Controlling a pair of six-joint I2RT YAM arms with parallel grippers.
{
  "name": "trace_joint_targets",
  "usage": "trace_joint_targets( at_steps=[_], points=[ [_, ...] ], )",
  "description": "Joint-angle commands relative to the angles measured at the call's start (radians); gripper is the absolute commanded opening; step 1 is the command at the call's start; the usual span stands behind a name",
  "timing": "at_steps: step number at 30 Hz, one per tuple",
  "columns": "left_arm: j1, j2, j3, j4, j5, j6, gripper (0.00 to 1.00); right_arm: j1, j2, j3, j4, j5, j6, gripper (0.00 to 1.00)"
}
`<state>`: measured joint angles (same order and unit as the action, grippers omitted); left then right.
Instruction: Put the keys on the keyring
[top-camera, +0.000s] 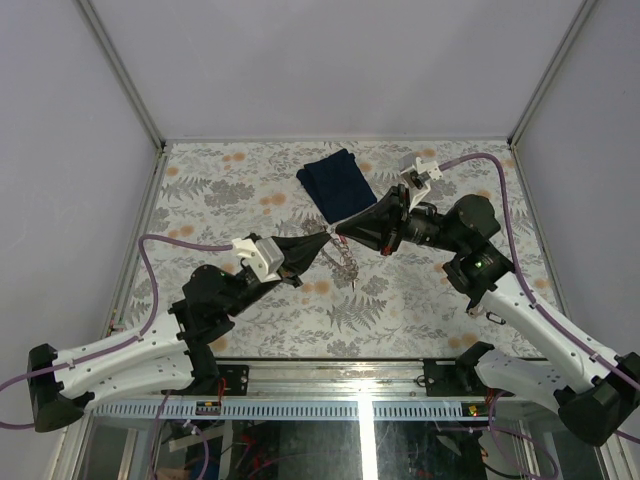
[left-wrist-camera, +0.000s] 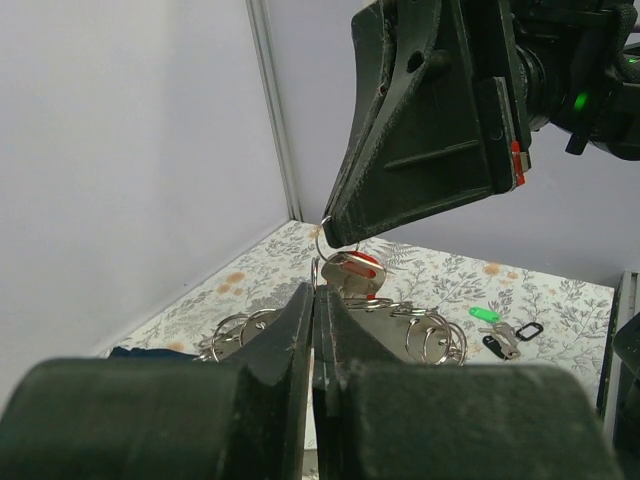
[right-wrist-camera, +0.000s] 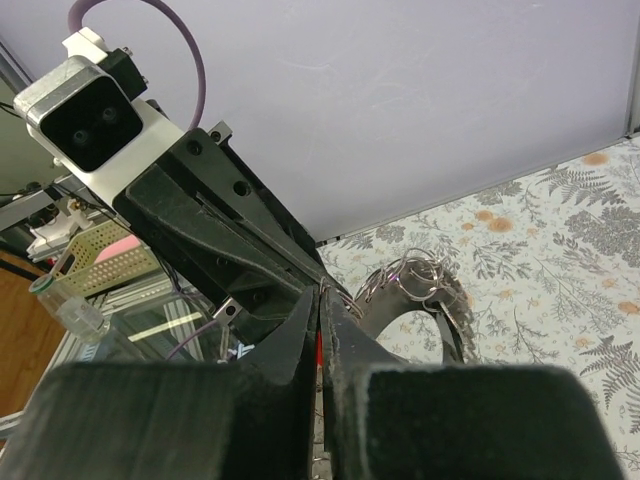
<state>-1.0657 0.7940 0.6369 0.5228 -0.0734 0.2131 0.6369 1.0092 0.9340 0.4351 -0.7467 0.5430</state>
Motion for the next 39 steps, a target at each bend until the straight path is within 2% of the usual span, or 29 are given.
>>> trace_joint_targets(
  at_steps=[1,26,39],
  points=[
    [0.003,-0.003,0.033,0.112,-0.023,-0.010,0.00,0.007,0.008,0.056,0.049,-0.035,0.021,0.00],
    [0.003,-0.009,0.038,0.105,-0.005,-0.001,0.00,0.007,-0.009,0.067,-0.073,0.106,-0.017,0.00],
    [0.004,-0.004,0.035,0.115,0.025,0.011,0.00,0.007,0.016,0.105,-0.164,0.101,-0.009,0.00]
  ],
)
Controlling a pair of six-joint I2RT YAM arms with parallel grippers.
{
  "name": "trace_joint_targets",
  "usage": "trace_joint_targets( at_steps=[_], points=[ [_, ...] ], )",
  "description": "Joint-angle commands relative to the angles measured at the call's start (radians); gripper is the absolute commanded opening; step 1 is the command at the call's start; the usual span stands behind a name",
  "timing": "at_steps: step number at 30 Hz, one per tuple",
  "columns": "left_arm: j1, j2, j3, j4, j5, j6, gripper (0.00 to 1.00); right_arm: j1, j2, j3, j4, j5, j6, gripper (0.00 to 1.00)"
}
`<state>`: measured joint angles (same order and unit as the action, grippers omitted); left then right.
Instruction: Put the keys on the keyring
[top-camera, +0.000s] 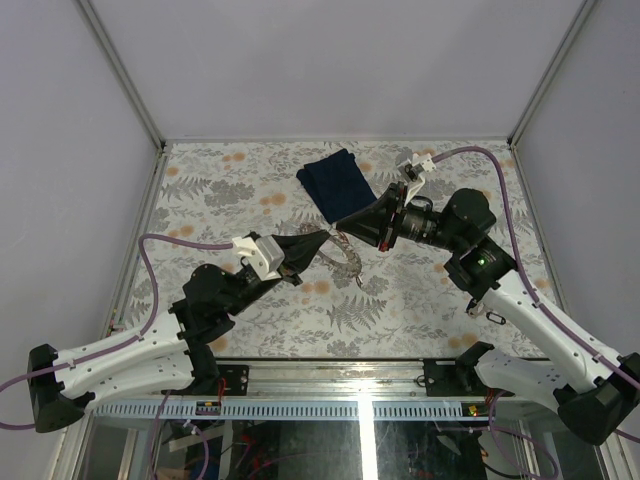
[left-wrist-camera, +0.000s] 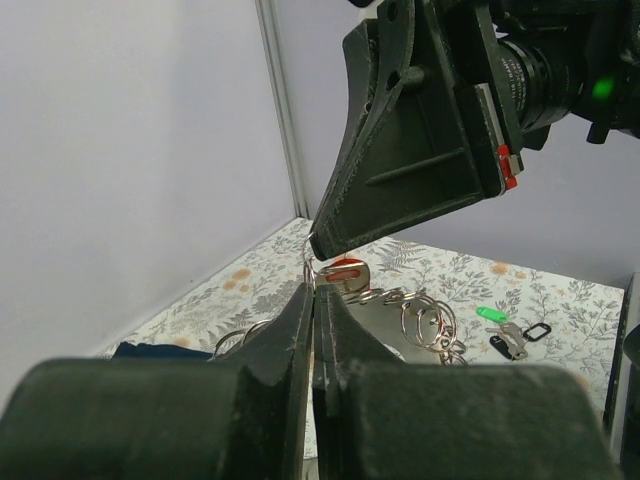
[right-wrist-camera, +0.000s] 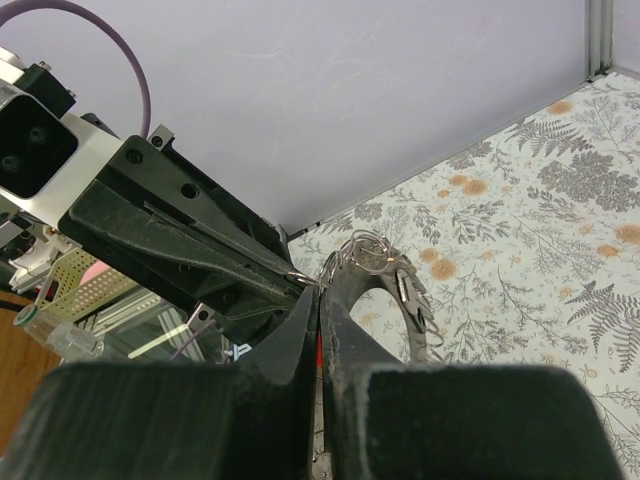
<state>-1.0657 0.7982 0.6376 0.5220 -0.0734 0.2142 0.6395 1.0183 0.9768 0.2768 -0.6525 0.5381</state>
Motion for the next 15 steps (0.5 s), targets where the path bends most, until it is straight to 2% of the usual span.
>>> trace_joint_targets(
  at_steps=[1,11,15],
  points=[
    [0.003,-0.008,0.033,0.116,0.028,0.010,0.00,0.005,0.010,0.068,-0.017,0.001,-0.006,0.00],
    [0.003,-0.014,0.034,0.114,0.036,0.017,0.00,0.005,0.030,0.120,-0.172,-0.001,-0.076,0.03],
    [0.003,-0.013,0.033,0.113,0.037,0.022,0.00,0.005,0.033,0.122,-0.183,-0.003,-0.073,0.09]
  ],
)
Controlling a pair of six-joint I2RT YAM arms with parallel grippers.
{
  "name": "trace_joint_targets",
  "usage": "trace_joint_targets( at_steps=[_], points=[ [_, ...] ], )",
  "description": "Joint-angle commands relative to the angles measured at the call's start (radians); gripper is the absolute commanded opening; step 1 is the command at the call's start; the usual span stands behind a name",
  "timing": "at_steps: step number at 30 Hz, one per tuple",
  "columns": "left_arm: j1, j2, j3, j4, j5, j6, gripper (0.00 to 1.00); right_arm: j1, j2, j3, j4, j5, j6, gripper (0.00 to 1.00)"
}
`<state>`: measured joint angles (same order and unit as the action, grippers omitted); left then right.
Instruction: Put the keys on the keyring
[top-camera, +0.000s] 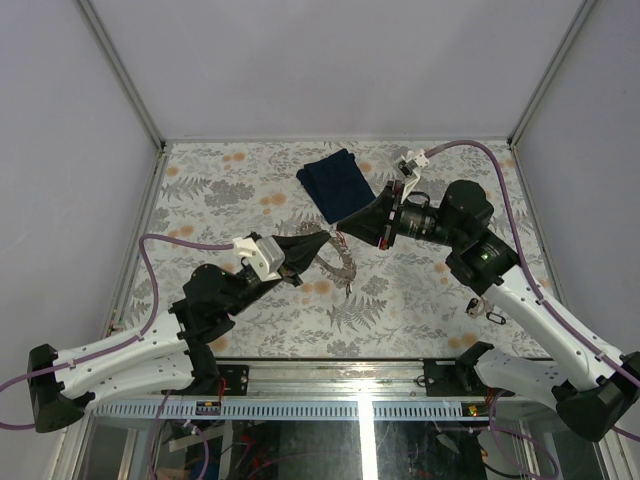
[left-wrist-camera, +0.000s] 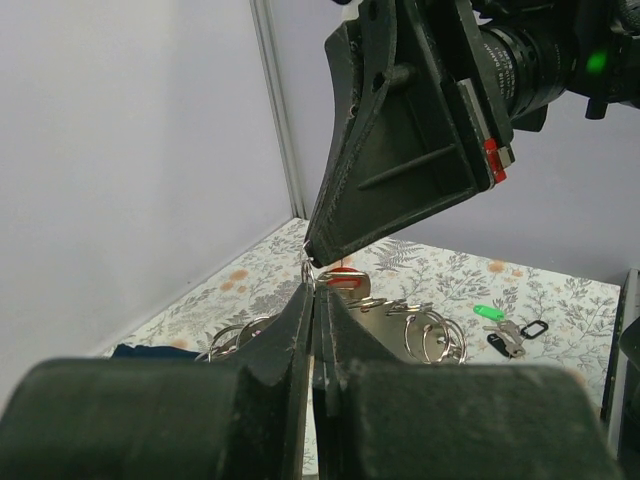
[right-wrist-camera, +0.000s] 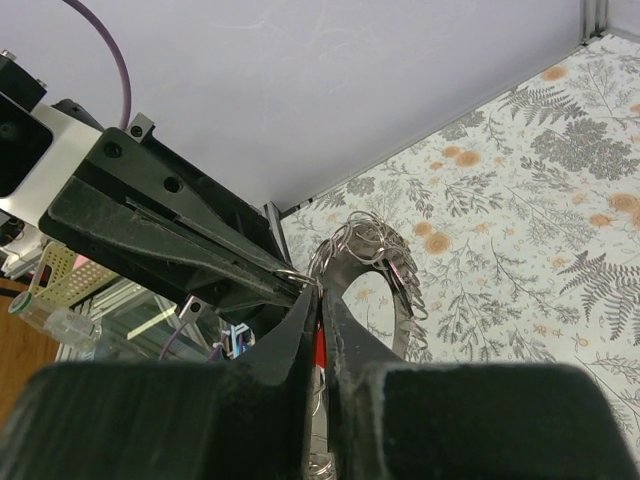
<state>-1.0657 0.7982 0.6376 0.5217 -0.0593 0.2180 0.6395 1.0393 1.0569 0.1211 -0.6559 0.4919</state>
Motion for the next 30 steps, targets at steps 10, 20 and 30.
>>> trace_joint_targets(
  at_steps=[10,20,30],
  points=[
    [0.003,-0.003,0.038,0.112,0.031,0.024,0.00,0.005,-0.005,0.046,-0.021,0.029,-0.032,0.21],
    [0.003,-0.005,0.040,0.105,0.039,0.030,0.00,0.004,-0.047,0.042,-0.014,-0.055,-0.148,0.31],
    [0.003,-0.019,0.039,0.093,0.055,0.038,0.00,0.005,-0.092,0.053,-0.075,-0.094,-0.315,0.28]
  ],
)
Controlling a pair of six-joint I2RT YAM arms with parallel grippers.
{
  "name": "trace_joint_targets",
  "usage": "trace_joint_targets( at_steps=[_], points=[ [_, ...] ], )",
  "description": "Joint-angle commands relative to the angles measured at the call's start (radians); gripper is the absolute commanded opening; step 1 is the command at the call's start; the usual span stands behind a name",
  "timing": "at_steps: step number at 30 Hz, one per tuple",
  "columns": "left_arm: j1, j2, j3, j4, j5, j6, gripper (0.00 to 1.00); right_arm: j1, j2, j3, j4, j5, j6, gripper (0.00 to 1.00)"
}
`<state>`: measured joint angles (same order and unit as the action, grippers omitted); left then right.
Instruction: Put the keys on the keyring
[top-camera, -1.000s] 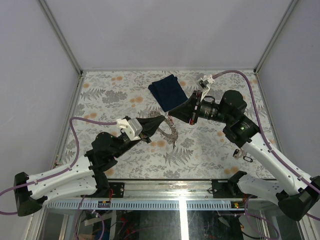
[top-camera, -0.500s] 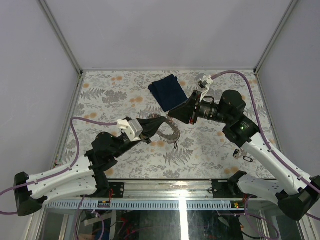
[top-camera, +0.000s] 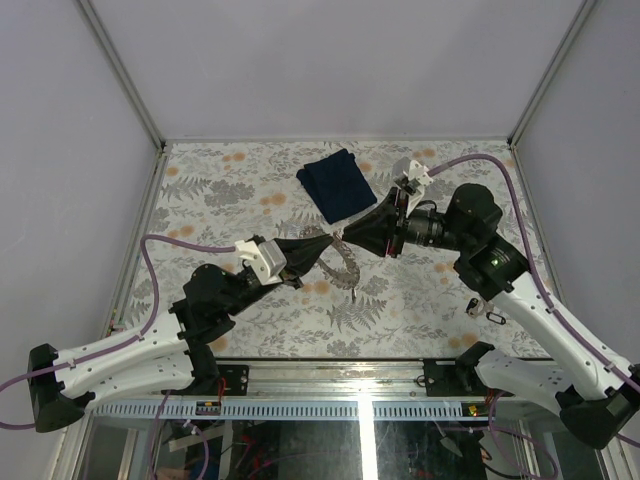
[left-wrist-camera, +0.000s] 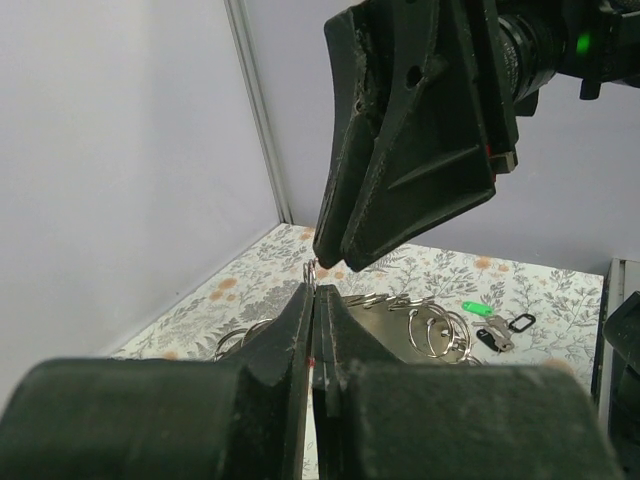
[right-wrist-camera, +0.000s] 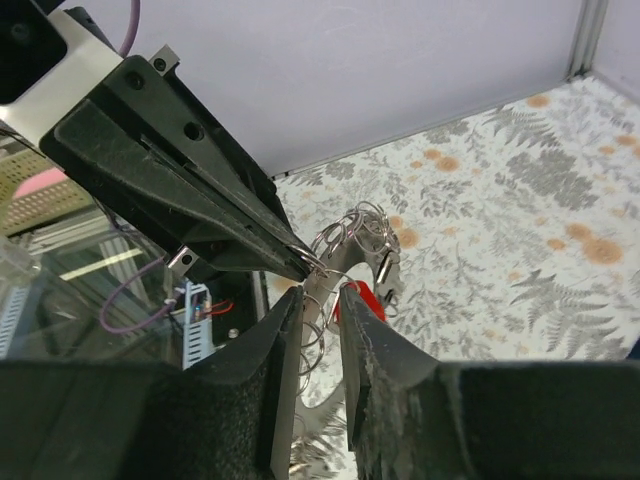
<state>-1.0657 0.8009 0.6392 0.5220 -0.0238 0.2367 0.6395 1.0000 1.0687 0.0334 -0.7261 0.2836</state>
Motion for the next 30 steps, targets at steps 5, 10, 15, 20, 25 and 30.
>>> trace_joint_targets(
  at_steps=[5,10,15,20,25,30],
  points=[
    [0.003,-0.041,0.023,0.103,0.072,0.016,0.00,0.005,-0.122,-0.038,0.104,0.028,-0.208,0.31],
    [0.009,-0.074,-0.005,0.131,0.108,-0.053,0.00,0.005,-0.192,-0.139,0.275,0.018,-0.303,0.31],
    [0.103,-0.088,-0.035,0.197,0.275,-0.169,0.00,0.005,-0.200,-0.105,0.224,-0.050,-0.372,0.31],
    [0.300,-0.053,-0.073,0.386,0.575,-0.389,0.00,0.005,-0.176,-0.054,0.181,-0.185,-0.357,0.31],
    [0.372,-0.022,-0.080,0.526,0.754,-0.484,0.00,0.005,-0.147,-0.045,0.265,-0.281,-0.257,0.30],
    [0.372,0.003,-0.096,0.631,0.793,-0.540,0.00,0.005,-0.117,-0.049,0.338,-0.308,-0.216,0.31]
  ],
)
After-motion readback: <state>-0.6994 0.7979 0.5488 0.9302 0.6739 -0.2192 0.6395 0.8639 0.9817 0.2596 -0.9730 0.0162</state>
